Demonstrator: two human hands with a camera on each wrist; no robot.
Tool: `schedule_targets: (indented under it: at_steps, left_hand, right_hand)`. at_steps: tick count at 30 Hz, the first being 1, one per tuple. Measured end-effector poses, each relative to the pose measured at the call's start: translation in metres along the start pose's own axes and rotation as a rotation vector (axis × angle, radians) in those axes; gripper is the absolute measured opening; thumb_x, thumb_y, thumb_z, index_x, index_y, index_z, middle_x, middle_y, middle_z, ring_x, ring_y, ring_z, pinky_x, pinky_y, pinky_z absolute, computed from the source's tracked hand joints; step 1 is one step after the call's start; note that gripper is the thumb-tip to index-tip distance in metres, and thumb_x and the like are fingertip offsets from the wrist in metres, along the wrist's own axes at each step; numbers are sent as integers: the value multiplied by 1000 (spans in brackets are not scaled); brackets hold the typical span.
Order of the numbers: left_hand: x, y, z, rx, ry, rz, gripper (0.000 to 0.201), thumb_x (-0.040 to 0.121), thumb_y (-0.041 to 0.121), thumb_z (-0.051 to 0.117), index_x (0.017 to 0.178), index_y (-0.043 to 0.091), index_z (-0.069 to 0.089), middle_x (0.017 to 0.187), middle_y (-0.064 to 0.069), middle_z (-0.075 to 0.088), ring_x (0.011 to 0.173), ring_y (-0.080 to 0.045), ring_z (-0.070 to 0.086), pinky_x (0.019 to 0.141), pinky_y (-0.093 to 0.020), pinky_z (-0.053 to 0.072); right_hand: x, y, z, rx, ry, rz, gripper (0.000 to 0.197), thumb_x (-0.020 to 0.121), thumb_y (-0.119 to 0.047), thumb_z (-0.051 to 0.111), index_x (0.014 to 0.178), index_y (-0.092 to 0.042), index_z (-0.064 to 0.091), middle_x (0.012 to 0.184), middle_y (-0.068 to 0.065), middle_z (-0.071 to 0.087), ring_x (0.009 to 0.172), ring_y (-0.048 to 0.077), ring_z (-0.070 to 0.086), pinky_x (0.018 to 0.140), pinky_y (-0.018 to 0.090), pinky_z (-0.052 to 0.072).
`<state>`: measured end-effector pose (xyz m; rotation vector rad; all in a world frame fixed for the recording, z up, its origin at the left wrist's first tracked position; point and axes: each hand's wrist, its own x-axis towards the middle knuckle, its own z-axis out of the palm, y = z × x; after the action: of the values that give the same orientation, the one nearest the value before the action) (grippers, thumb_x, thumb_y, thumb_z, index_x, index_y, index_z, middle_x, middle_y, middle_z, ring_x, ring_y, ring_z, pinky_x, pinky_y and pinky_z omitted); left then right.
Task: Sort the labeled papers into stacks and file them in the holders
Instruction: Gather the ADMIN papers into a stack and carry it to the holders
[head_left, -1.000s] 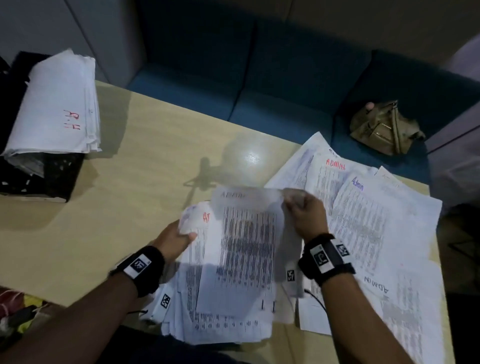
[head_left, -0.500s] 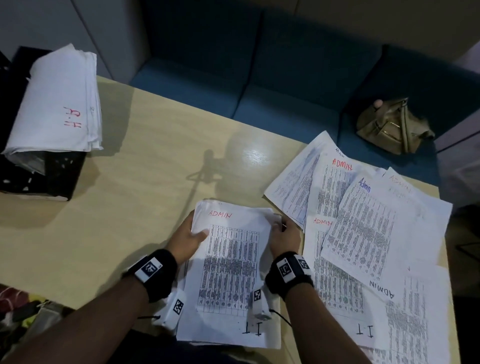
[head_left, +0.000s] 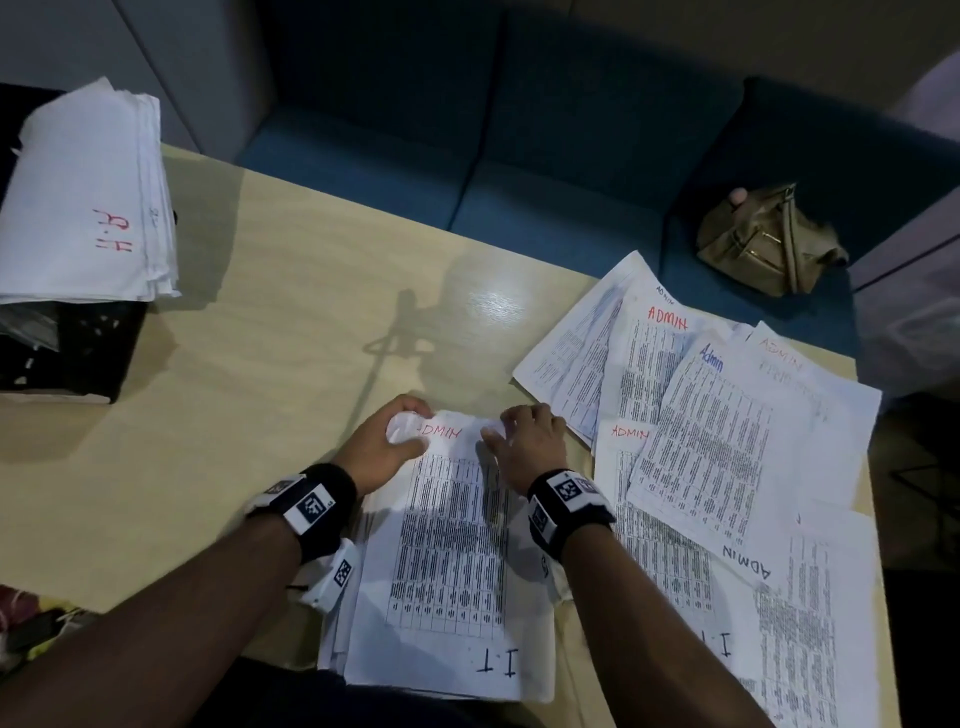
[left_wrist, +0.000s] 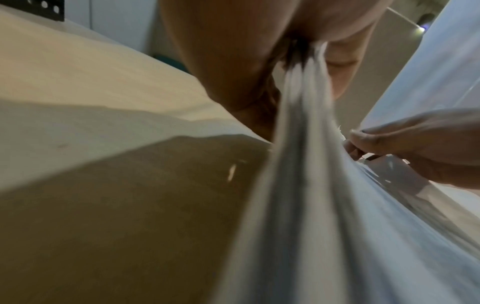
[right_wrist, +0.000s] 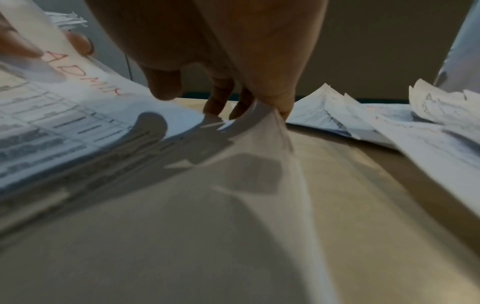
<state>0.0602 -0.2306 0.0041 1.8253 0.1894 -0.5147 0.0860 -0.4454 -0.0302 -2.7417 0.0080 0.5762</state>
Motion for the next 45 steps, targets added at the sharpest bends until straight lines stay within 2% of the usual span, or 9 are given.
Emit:
schedule_targets:
  at_steps: [5, 8, 12, 17, 22, 30, 36, 40, 45]
  left_hand:
    - [-14, -8, 14, -145, -28, -61, 57, 87, 9, 67, 130, 40, 45, 127, 8, 53, 101, -14, 63, 77, -22, 54]
    - [-18, -20, 20, 79, -75, -176, 52, 91, 18, 62, 139, 20, 41, 126, -4, 59, 97, -18, 61, 79, -27, 52]
    - [-17, -29, 20, 190, -68, -201, 46, 92, 22, 61, 134, 12, 47, 123, -7, 63, 100, -19, 58, 79, -26, 45]
    - [-13, -26, 21, 174, -69, -215, 40, 93, 19, 61, 131, 13, 51, 116, -3, 65, 99, -19, 60, 77, -26, 45]
    - [-12, -30, 21, 181, -62, -227, 41, 92, 19, 61, 132, 15, 52, 123, -6, 65, 105, -22, 62, 89, -33, 46]
    - [-11, -17, 25, 56, 21, -259, 35, 94, 18, 57, 129, 16, 55, 110, -5, 65, 101, -27, 63, 86, -34, 47]
    - [-7, -5, 20, 71, 149, -237, 14, 94, 23, 57, 108, 23, 53, 97, -2, 62, 85, -20, 60, 67, -26, 45]
    - [-3, -4, 15, 112, 183, -231, 15, 94, 21, 57, 102, 8, 59, 97, -13, 65, 86, -29, 61, 75, -33, 47]
    - [-8, 0, 23, 19, 233, -219, 27, 97, 31, 53, 115, 12, 58, 96, -6, 62, 84, -22, 56, 68, -28, 41]
  right_hand:
    - [-9, 5, -9, 280, 72, 54, 37, 92, -46, 50, 113, -17, 58, 121, 6, 48, 116, 24, 42, 100, 35, 33]
    - [-18, 37, -35, 455, 280, 88, 32, 94, -43, 49, 112, -18, 61, 121, 5, 53, 115, 20, 48, 100, 39, 42]
    - [-42, 116, -66, 355, 582, 552, 33, 91, -38, 58, 116, -16, 64, 134, 15, 51, 125, 33, 45, 106, 45, 36]
    - [-87, 201, -70, 317, 410, 1055, 69, 85, -43, 65, 136, -7, 36, 145, 23, 29, 134, 38, 29, 107, 51, 29]
    - [-95, 212, -81, 536, 448, 988, 80, 83, -17, 73, 144, -2, 23, 141, 29, 39, 127, 42, 44, 101, 45, 41]
    - [-100, 216, -114, 549, 721, 792, 37, 91, -19, 56, 122, 0, 59, 116, 24, 64, 105, 38, 59, 88, 39, 46]
    - [-111, 206, -135, 773, 813, 513, 33, 86, -22, 58, 117, -13, 65, 78, 9, 63, 59, 8, 59, 53, 18, 47]
    - [-118, 160, -118, 888, 659, 359, 19, 93, -9, 54, 110, -11, 62, 71, 3, 58, 46, -5, 52, 44, 9, 41]
    - [-112, 99, -52, 840, 170, 360, 36, 97, -17, 47, 133, -17, 45, 112, 4, 67, 87, 23, 69, 77, 46, 59]
